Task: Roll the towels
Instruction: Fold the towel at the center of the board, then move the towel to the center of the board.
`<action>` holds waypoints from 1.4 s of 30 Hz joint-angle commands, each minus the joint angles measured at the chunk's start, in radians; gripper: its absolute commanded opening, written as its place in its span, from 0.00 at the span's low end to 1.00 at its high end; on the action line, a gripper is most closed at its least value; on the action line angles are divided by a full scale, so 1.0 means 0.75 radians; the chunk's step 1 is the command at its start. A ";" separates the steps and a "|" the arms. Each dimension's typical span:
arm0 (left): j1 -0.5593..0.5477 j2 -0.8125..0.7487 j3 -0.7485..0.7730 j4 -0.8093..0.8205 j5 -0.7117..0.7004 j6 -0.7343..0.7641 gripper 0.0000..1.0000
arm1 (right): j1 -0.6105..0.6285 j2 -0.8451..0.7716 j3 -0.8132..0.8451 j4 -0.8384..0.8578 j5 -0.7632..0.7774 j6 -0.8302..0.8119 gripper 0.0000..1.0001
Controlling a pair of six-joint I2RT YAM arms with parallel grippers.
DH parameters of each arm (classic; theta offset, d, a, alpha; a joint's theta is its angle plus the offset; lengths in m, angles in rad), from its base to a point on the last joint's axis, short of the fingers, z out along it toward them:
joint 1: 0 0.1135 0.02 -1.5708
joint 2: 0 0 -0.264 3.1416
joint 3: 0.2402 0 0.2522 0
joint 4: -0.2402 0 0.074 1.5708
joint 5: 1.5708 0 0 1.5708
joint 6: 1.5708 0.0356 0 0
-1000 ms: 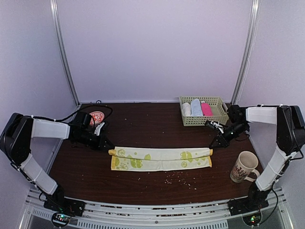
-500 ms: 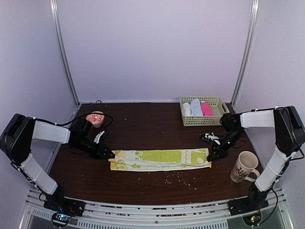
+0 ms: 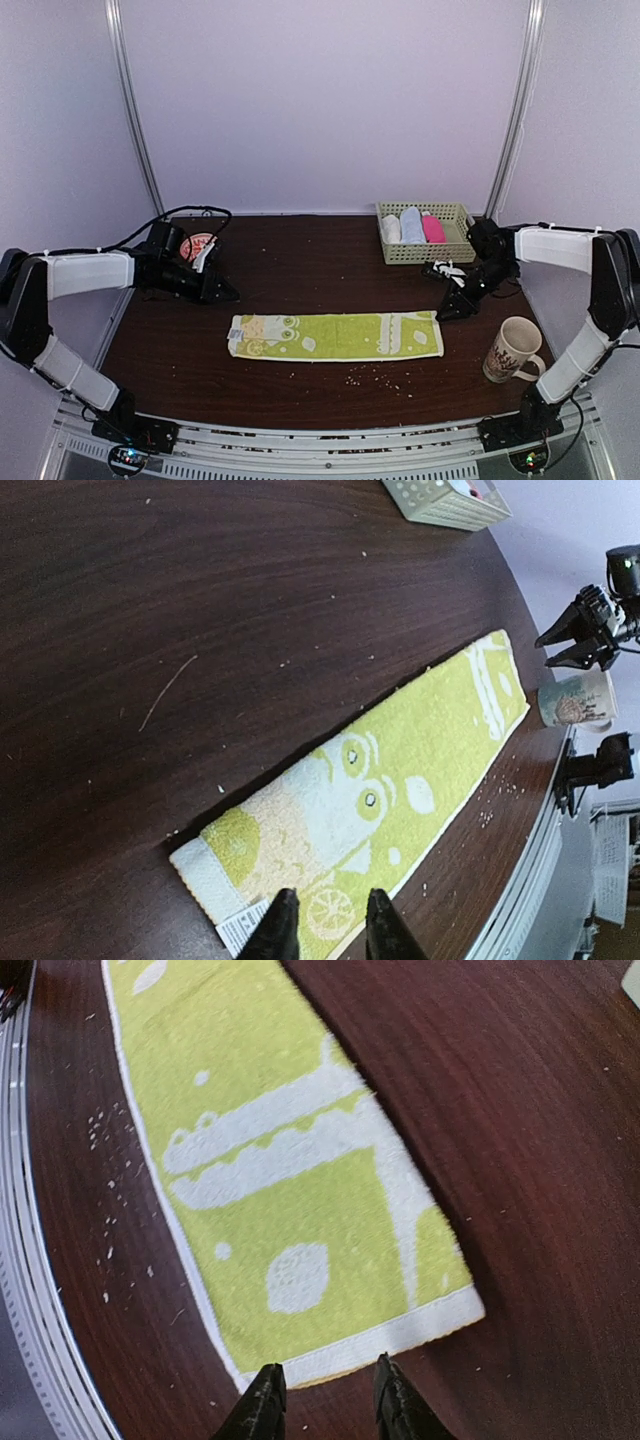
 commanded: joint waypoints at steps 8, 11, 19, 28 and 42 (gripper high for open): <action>-0.098 0.285 0.073 0.119 -0.092 -0.033 0.09 | 0.050 0.245 0.118 0.206 0.154 0.308 0.28; -0.112 0.317 0.073 0.119 -0.161 -0.041 0.08 | 0.059 0.289 0.133 0.231 0.191 0.351 0.27; -0.114 0.392 0.059 0.122 -0.327 -0.084 0.08 | 0.060 0.398 0.213 0.304 0.429 0.465 0.24; -0.189 0.447 0.107 0.268 -0.358 -0.194 0.08 | 0.053 0.459 0.299 0.351 0.622 0.462 0.24; -0.299 0.268 0.203 0.210 -0.389 -0.111 0.12 | 0.041 0.303 0.463 0.229 0.496 0.522 0.28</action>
